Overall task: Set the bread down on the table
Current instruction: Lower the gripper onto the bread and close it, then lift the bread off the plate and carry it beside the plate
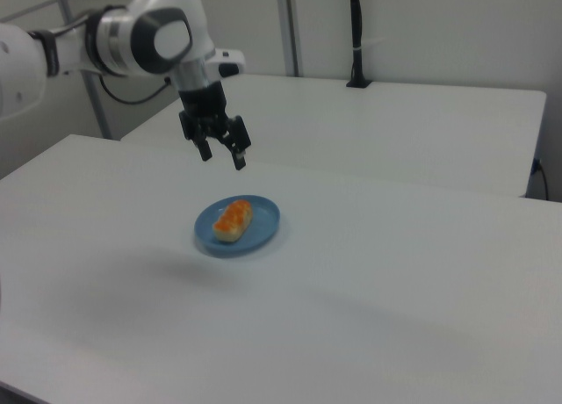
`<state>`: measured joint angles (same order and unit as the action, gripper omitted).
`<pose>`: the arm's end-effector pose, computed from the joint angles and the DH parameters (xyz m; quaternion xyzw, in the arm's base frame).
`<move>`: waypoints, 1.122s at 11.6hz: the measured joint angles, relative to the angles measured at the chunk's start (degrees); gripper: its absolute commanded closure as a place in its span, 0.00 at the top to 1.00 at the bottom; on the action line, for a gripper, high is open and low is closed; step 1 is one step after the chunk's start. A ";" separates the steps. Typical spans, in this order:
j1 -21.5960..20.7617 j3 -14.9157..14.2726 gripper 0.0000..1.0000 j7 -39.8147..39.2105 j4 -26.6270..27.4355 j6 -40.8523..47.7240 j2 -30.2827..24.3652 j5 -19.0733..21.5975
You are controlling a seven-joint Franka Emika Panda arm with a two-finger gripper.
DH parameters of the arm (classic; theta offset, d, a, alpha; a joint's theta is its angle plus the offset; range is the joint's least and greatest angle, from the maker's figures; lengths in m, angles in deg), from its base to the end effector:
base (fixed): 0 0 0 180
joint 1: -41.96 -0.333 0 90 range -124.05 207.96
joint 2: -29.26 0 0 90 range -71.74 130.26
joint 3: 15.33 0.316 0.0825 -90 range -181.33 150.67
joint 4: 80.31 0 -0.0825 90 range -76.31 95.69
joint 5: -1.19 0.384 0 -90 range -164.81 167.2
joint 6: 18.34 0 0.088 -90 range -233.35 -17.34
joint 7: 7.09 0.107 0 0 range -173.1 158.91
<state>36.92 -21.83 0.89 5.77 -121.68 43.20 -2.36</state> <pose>0.6423 -0.0140 0.5337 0.9959 -0.0739 0.0321 0.0422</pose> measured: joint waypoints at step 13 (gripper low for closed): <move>-6.53 0.25 0.53 1.48 -0.67 -22.62 21.57 -0.81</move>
<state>30.39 -21.58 2.37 5.10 -144.30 64.78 -3.17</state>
